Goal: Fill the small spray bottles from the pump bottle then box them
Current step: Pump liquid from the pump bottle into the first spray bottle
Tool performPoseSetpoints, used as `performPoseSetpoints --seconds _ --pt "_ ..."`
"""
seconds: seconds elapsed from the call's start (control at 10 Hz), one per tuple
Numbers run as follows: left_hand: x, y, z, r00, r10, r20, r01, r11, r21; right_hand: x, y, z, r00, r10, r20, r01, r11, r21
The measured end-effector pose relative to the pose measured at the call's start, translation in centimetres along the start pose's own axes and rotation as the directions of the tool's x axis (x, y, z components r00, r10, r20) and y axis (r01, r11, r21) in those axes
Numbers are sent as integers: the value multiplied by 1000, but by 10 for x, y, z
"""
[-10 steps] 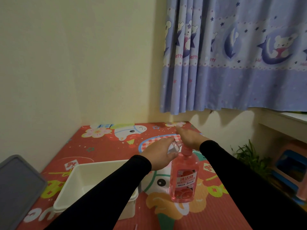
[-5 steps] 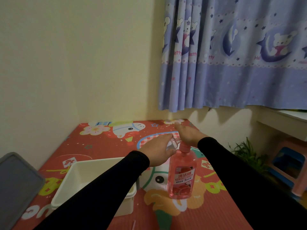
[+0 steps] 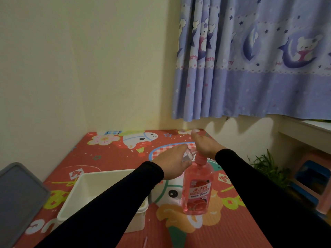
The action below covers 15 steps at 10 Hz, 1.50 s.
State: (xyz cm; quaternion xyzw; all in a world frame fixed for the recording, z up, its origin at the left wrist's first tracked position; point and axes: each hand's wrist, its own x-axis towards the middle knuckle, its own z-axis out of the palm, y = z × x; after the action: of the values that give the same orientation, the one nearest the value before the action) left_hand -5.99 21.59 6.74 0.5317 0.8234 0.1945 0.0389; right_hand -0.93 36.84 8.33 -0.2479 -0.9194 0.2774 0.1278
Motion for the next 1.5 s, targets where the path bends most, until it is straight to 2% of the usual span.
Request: performPoseSetpoints --seconds 0.1,0.4,0.6,0.7,0.8,0.9,1.1,1.2,1.3,1.5 --pt "-1 0 1 1000 0 21 0 1000 24 -4 -2 1 999 34 31 -33 999 -11" --pt "4 1 -11 1000 14 -8 -14 999 44 0 -5 -9 999 -8 37 7 999 36" --pt "1 -4 1 1000 -2 29 2 1000 15 -1 -2 2 993 100 66 -102 994 29" --pt "3 -1 -4 999 -2 32 1 999 40 0 -3 -2 997 7 72 -4 999 -40" --pt "5 2 -11 1000 11 12 -11 999 47 2 -4 -9 997 -14 75 10 998 54" --pt "5 2 -11 1000 18 0 -18 999 48 1 -5 -8 997 -3 71 -2 997 74" --pt "2 -3 0 999 0 51 -3 999 52 0 -2 2 992 67 106 -62 997 -52" --pt "3 -1 -5 999 -2 53 -2 997 72 -1 -5 -2 995 67 80 -65 998 -21" --pt "4 3 -13 1000 19 22 -21 998 61 1 -7 -10 995 67 69 -73 993 92" --pt "7 -4 -2 999 8 34 -10 998 56 2 -2 -1 995 59 86 -61 998 30"
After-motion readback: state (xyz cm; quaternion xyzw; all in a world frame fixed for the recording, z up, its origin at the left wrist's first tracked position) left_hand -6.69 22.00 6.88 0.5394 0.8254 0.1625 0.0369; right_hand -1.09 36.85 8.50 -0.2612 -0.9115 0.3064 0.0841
